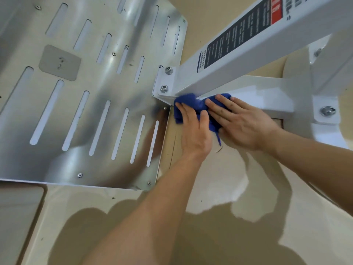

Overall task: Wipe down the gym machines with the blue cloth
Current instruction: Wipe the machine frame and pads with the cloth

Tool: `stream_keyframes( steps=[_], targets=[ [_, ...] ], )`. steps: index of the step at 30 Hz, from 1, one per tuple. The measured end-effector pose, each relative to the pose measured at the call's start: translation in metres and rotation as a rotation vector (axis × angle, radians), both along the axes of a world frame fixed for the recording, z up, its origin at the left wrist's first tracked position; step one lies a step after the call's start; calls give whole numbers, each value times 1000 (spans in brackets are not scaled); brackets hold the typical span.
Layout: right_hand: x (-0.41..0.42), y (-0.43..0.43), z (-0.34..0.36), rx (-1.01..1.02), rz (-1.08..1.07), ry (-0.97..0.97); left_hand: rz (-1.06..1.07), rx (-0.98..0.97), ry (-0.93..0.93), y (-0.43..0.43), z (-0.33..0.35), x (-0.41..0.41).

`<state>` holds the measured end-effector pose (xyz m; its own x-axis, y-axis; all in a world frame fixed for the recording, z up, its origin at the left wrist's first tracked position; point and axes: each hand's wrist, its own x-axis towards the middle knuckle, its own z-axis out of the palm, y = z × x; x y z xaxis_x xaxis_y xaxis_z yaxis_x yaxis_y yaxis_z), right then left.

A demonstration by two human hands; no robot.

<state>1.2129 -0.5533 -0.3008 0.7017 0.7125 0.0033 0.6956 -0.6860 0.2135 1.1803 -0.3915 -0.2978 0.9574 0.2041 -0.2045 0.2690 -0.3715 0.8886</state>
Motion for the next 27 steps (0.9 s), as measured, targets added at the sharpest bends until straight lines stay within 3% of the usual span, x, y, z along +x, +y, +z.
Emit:
stream_keyframes(
  steps=[6,13,18,21,24,27],
  targets=[
    [-12,31,-14,120,-126,5,-2,75,18,21,-5,2],
    [-9,-18,-1,29,-65,-18,-188,147,21,-2,-5,-13],
    [-15,-18,24,-55,-161,-57,-323,537,-6,-4,-5,-19],
    [-16,-17,37,4,-226,24,-348,657,-41,-2,-1,-19],
    [-32,-29,51,118,-239,92,-355,662,-104,-14,8,-22],
    [-67,-54,76,271,-301,198,-412,455,-193,-39,18,-33]
  ],
)
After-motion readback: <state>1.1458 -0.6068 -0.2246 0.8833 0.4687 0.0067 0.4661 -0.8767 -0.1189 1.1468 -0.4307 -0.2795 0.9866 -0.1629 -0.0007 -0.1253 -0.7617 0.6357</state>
